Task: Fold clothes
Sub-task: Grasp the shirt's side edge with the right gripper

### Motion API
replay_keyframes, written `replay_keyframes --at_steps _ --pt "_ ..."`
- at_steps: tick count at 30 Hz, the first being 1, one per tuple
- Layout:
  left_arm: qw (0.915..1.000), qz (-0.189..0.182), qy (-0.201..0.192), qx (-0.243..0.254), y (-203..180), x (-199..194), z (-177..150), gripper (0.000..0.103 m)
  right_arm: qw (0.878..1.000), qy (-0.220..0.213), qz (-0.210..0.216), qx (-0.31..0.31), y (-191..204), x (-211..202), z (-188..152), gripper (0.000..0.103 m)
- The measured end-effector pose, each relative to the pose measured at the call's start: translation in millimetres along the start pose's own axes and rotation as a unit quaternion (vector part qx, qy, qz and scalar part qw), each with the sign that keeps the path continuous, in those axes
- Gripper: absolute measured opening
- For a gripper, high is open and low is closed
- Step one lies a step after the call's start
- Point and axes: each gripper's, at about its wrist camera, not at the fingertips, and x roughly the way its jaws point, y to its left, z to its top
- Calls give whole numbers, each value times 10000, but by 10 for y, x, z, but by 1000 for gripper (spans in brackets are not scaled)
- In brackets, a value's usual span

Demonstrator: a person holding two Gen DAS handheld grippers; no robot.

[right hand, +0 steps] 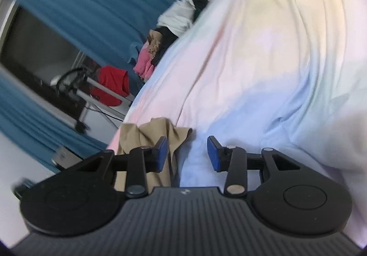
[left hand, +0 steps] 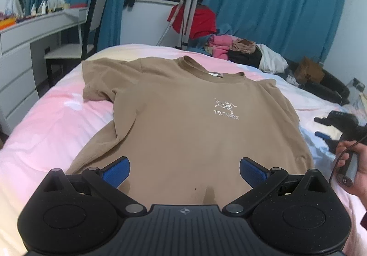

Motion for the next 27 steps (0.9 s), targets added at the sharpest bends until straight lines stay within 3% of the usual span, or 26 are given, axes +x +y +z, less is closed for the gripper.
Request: replay_keyframes --at_steps 4,9,11,14,27 --pt "9998 -44 115 -139 11 148 32 103 9975 507 393 303 -74 346 -13 42" --pt "9995 -41 264 -139 -14 327 35 103 9980 471 396 123 -15 606 -66 40" --pt "9994 -43 311 -148 -17 368 23 103 9979 424 495 -15 38 649 -56 9" --pt "9992 -62 357 -169 -17 411 15 103 9976 134 610 -283 142 548 4 3" --pt "9998 -80 161 -121 -39 289 40 103 9907 -1281 439 -110 86 -86 555 3"
